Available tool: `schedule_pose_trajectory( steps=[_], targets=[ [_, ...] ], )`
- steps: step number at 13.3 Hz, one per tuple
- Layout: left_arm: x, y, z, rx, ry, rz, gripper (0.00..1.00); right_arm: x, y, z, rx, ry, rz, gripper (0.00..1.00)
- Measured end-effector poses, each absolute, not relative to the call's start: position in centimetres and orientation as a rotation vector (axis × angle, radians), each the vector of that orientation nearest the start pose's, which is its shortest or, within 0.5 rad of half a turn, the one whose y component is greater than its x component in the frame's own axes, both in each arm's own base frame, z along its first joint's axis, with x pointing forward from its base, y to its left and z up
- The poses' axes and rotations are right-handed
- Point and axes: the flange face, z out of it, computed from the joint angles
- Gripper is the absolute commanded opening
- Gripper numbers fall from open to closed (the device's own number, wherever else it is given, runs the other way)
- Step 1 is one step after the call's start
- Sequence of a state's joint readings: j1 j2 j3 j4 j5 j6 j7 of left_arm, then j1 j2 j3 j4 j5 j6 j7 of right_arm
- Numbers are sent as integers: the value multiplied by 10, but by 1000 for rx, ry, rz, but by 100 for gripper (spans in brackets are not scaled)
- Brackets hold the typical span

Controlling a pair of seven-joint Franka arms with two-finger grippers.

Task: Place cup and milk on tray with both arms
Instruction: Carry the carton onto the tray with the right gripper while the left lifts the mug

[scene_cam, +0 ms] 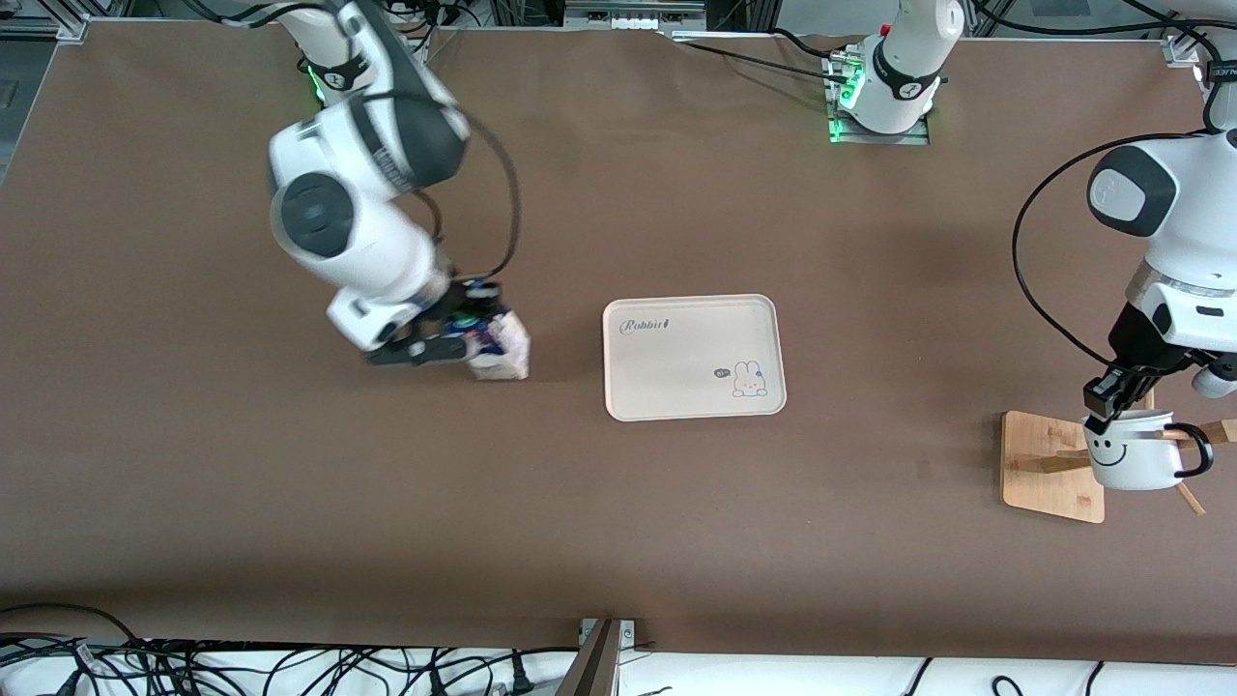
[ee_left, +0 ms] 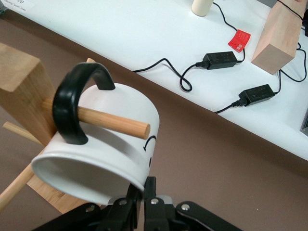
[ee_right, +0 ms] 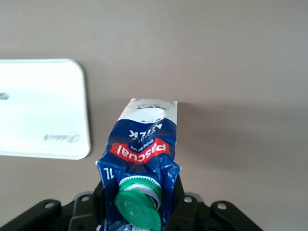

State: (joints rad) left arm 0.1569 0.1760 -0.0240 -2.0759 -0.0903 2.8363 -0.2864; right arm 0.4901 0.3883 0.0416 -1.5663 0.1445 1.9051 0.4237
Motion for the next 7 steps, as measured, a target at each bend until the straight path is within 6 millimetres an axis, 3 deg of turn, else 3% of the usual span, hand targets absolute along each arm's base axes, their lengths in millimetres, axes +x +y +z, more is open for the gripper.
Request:
schedule_pose_trajectory(
  steps=[3, 5, 7],
  targets=[
    [613, 87, 411, -3014, -684, -923, 0, 523, 431, 420, -3010, -110, 135, 54],
    [612, 86, 414, -3025, -626, -894, 0, 495, 484, 408, -2987, -142, 83, 54],
    [610, 78, 422, -3055, -582, -829, 0, 486, 512, 385, -2995, -193, 40, 54]
  ],
)
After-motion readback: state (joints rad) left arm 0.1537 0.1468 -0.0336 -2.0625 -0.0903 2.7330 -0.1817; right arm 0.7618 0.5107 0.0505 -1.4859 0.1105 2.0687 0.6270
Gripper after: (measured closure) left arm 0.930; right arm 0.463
